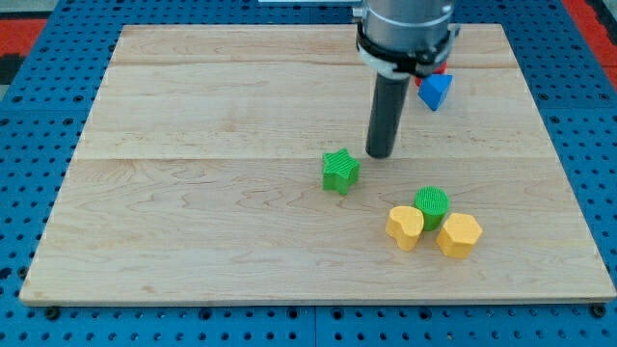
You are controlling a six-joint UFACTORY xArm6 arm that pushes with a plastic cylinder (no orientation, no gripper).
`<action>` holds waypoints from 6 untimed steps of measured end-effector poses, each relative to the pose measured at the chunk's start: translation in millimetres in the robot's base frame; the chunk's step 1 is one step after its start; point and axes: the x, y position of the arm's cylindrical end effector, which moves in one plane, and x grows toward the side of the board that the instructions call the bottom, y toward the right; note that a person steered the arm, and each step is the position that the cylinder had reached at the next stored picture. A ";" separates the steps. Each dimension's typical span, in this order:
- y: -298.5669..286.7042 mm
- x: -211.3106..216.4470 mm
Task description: Move your arm towards top right
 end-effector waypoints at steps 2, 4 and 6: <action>-37.0 31.2; 51.4 5.8; 215.0 -116.0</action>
